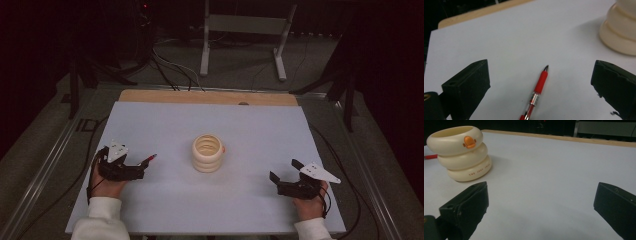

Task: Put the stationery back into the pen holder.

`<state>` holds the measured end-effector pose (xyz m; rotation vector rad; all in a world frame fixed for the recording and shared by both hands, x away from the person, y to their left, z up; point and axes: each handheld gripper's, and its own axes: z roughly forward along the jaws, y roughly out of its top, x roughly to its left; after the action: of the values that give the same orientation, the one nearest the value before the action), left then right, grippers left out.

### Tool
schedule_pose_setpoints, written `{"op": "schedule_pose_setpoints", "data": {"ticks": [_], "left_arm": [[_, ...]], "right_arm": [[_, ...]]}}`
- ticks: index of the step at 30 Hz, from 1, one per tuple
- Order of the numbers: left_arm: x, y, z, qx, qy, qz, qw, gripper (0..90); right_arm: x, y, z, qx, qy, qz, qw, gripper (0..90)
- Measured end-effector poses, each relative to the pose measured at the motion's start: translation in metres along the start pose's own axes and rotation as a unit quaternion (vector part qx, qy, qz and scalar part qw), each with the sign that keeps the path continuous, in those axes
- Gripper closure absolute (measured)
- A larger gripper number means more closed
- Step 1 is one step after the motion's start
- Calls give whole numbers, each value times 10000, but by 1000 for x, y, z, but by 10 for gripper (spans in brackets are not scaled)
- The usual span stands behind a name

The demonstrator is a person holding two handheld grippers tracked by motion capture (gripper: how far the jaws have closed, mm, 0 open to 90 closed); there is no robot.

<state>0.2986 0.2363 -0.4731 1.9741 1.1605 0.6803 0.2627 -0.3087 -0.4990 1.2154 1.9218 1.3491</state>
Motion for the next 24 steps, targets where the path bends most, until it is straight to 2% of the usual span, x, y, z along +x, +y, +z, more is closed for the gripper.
{"op": "schedule_pose_setpoints", "data": {"ticks": [5,9,14,16,18,20,23,24], "left_arm": [[4,2,13,307,-106,44,9995,51],[4,2,26,590,-164,81,9981,70],[7,-1,40,1012,-272,104,9944,78],[8,-3,44,1189,-233,135,9925,81],[8,-4,46,1323,-195,159,9909,157],[9,-3,48,1480,-163,234,9886,182],[10,0,51,1594,-296,285,9864,369],[10,0,51,1594,-296,285,9864,422]], "right_arm": [[-1,0,0,8,8,18,10000,0],[-1,0,0,19,3,31,10000,0],[-2,0,1,43,11,32,10000,0],[-2,0,1,46,9,38,10000,0],[-2,0,1,51,15,31,10000,0],[-2,-1,1,66,24,43,10000,1],[-1,-1,2,88,38,51,9999,1],[-1,-1,2,88,38,51,9999,1]]}}
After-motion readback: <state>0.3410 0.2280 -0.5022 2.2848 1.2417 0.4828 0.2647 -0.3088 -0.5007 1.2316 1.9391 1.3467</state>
